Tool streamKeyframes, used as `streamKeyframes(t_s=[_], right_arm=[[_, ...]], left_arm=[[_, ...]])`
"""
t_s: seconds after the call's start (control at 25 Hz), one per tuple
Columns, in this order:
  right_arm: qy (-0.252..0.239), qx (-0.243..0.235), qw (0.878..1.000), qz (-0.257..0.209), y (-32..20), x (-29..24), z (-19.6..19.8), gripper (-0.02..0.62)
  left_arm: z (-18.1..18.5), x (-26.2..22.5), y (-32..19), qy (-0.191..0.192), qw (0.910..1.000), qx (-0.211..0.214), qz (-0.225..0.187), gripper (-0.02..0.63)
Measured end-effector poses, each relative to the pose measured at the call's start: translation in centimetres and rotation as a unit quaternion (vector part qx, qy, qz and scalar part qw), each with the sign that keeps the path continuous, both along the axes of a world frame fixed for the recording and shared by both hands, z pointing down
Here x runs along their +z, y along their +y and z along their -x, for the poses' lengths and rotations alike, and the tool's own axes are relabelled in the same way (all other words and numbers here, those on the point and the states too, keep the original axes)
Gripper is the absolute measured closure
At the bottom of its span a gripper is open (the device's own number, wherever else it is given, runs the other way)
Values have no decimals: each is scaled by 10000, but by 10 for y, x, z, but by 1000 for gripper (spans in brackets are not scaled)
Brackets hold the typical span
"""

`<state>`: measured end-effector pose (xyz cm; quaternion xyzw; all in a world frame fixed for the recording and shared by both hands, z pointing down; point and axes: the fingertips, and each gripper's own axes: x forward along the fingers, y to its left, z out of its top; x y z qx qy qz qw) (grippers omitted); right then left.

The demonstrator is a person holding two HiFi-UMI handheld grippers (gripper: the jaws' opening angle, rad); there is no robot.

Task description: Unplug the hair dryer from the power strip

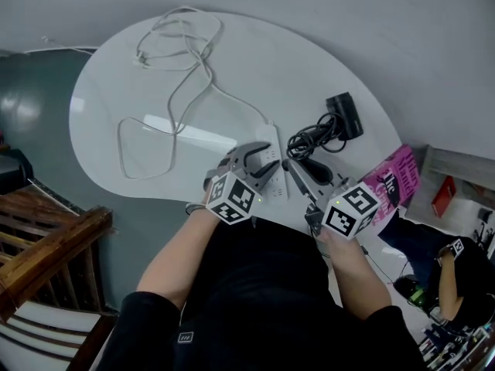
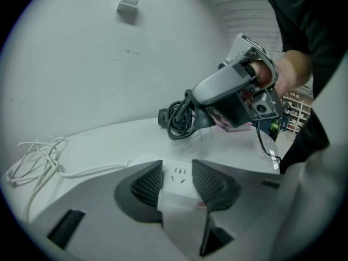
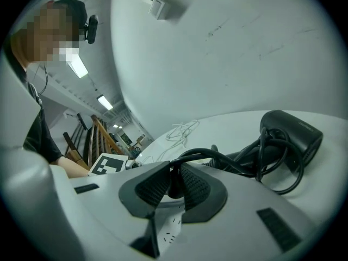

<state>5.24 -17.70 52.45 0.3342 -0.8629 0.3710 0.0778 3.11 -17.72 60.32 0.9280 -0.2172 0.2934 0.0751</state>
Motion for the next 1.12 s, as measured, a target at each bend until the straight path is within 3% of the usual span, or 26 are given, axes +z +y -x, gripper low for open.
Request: streamKeyframes(t_s=[0.16,0.32,0.6,0.88,1.12], right_arm=[[-17,141,9996,256,21,5,-19,528],[128,301,9984,469,39,15,-38,528],[787,415,9943,584,63,49,-54,528],[786,714,9919,695,66,59,-56,526],[843,1042,9881,761,68,65,-61,515]], left_arm=[[1,-2,3,-24,9999,-4,148,412],[2,-21,1,210,9996,-110,119,403],[11,-57,-4,336,9992,-159,-143,419],[44,-99,-14,815,9933,-800,-184,422],[73,-120,-8,1108,9883,-1024,-243,430]])
